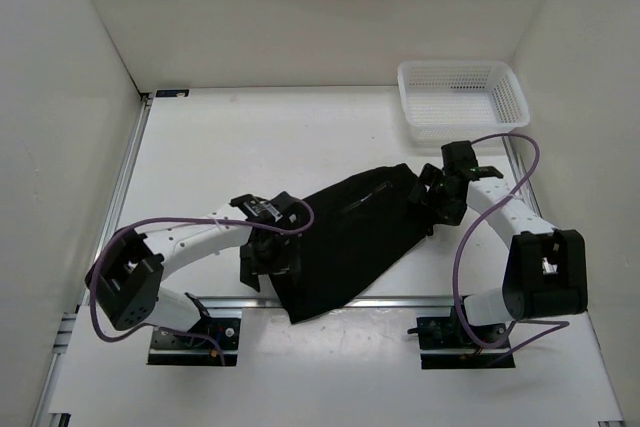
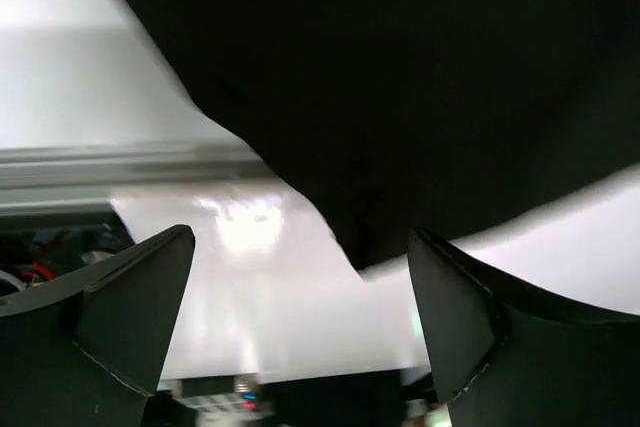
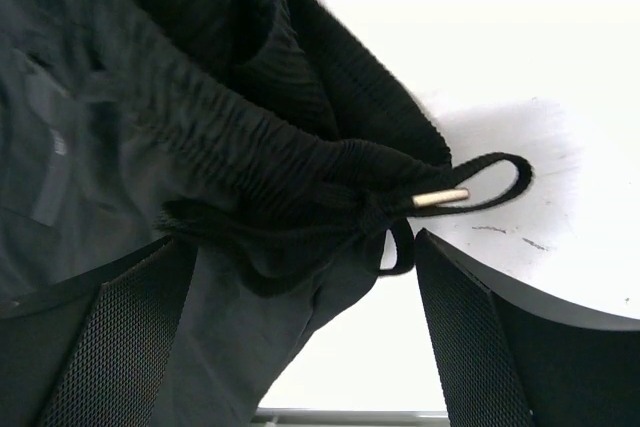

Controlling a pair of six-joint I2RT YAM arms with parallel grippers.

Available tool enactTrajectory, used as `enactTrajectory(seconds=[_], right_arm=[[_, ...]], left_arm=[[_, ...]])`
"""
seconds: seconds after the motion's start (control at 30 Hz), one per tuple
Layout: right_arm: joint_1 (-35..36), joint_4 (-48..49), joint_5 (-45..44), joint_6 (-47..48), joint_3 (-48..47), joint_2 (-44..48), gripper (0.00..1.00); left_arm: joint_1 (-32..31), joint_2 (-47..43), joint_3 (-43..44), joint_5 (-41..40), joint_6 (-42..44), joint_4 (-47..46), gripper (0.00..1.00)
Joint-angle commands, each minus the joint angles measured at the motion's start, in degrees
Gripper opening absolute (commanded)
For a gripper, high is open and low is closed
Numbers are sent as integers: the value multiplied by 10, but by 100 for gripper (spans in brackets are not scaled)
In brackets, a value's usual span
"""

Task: Fold and stack the shorts
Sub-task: Fold the shorts

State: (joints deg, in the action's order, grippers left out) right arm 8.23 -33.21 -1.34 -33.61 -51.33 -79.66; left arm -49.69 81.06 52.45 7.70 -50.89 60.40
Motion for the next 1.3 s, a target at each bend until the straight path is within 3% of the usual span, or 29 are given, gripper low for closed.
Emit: enactTrajectory(seconds=[0.0,0.07,0.2,0.33,0.37,0.43,0.63,0.77,0.87,0.97,1.1,1.13,1.17,1.27], right_arm=[[-1,0,28,22,-3,-19,93],[-1,6,28,22,5,-19,93],[-1,6,34,22,11,-19,93],[-1,6,39,22,11,-7,93],[-1,6,39,22,11,-7,93],[-1,6,44,22,11,-7,93],[-1,6,70,34,-2,-1,93],[-1,11,94,45,-24,-14,93],[-1,5,114,60,-44,-25,93],[-1,0,114,76,-55,-25,94],[-1,2,98,87,-55,-25,94],[-1,9,109,87,-55,-35,94],[-7,17,117,87,-55,-53,94],[-7,71,168,87,-49,-94,92]], left_arm=[[55,8,-54,23,-7,-71,100],[72,30,-54,23,-1,-101,100],[113,102,-54,35,15,-140,91],[132,153,-23,24,35,-152,57],[142,161,-15,13,35,-152,31],[165,189,2,7,51,-152,10],[256,226,131,-66,114,-106,10],[304,297,327,-122,169,-43,10],[324,362,421,-148,193,14,10],[341,377,476,-143,214,31,24],[375,354,442,-115,234,19,48],[380,354,432,-108,234,10,57],[380,347,423,-108,234,9,72],[406,347,397,-97,239,-5,74]])
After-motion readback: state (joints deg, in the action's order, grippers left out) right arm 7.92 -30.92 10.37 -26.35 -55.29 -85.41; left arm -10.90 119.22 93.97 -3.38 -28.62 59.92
